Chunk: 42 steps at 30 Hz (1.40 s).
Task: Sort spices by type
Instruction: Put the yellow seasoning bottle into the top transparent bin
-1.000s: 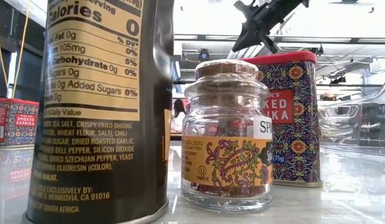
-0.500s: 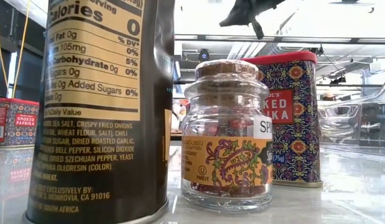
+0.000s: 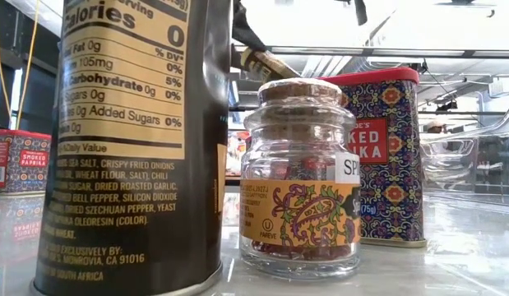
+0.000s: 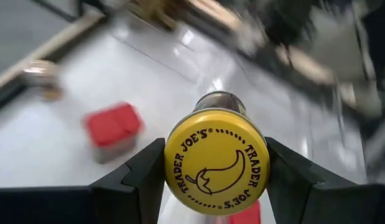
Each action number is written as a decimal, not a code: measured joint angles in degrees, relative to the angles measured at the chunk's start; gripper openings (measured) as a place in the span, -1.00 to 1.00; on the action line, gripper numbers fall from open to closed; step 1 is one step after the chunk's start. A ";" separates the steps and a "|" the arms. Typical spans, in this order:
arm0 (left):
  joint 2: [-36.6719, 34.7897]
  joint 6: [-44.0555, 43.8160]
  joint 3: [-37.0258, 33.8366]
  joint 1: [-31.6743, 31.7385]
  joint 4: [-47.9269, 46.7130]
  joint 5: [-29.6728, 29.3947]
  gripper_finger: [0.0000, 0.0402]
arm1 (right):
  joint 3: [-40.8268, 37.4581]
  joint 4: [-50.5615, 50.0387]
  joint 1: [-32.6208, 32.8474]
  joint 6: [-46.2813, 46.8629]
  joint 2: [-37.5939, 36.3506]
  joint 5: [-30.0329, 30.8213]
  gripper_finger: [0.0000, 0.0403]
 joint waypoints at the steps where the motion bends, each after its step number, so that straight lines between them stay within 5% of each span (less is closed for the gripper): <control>1: 0.39 2.18 0.00 -1.10 -1.26 -0.15 -0.05 | 0.00 -0.75 0.20 0.02 -0.24 1.09 -1.00; 9: 1.59 12.47 0.00 -3.86 -14.13 -14.29 -0.05 | 0.00 -4.80 0.53 1.70 0.13 4.25 -1.00; 18: 3.99 20.01 1.67 -3.66 -22.07 -13.62 -0.05 | 0.00 -4.98 0.53 1.60 1.79 4.66 -1.00; 32: 27.71 33.27 30.95 -5.91 -39.07 -16.40 0.04 | 0.00 -5.15 0.38 1.01 1.73 5.45 -1.00; 42: 35.17 34.60 33.61 -7.29 -38.86 -17.24 0.08 | 0.00 -5.18 0.38 -0.25 1.73 5.51 -1.00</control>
